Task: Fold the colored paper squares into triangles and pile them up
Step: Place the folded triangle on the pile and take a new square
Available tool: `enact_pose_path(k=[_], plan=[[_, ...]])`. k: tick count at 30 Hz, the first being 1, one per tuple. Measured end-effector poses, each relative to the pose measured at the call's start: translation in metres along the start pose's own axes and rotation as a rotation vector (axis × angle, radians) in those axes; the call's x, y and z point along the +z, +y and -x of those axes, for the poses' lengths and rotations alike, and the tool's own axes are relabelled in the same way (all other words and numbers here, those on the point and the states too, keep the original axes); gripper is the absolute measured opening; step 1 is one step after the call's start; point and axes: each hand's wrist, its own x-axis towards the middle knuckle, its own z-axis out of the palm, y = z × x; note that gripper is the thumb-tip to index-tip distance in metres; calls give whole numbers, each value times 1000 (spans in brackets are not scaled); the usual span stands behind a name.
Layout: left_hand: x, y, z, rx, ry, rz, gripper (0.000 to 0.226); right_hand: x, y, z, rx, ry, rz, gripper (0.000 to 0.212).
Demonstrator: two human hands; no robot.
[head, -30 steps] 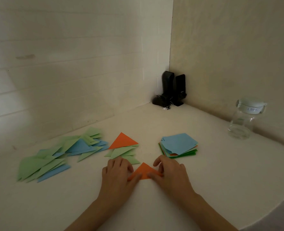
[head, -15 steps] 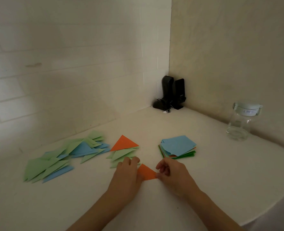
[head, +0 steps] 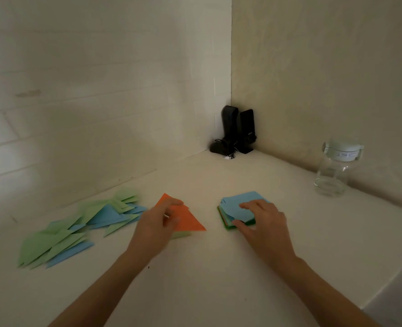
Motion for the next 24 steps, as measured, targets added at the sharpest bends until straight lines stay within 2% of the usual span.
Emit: enact_pose_path(k=[3, 8, 14, 17, 19, 22, 24], plan=[[-15, -13, -31, -44, 77, 10, 29, 3, 6, -6, 28, -60, 38, 27], [-13, -42, -68, -109, 111, -29, 25, 10, 11, -8, -50, -55, 18, 6], [10, -59, -80, -126, 119, -186, 23, 5, 6, -8, -90, 60, 90, 15], [20, -70, -80, -126, 119, -312, 15, -8, -14, -3, -186, 153, 111, 22], [25, -74, -76, -138, 154, -392, 16, -13, -29, 5, -268, 191, 118, 20], [26, -65, -63, -14, 276, -315, 22, -12, -46, 23, -363, 198, 108, 17], [22, -47, -48, 147, 268, -153, 16, -9, -49, 33, -389, 170, 91, 17]])
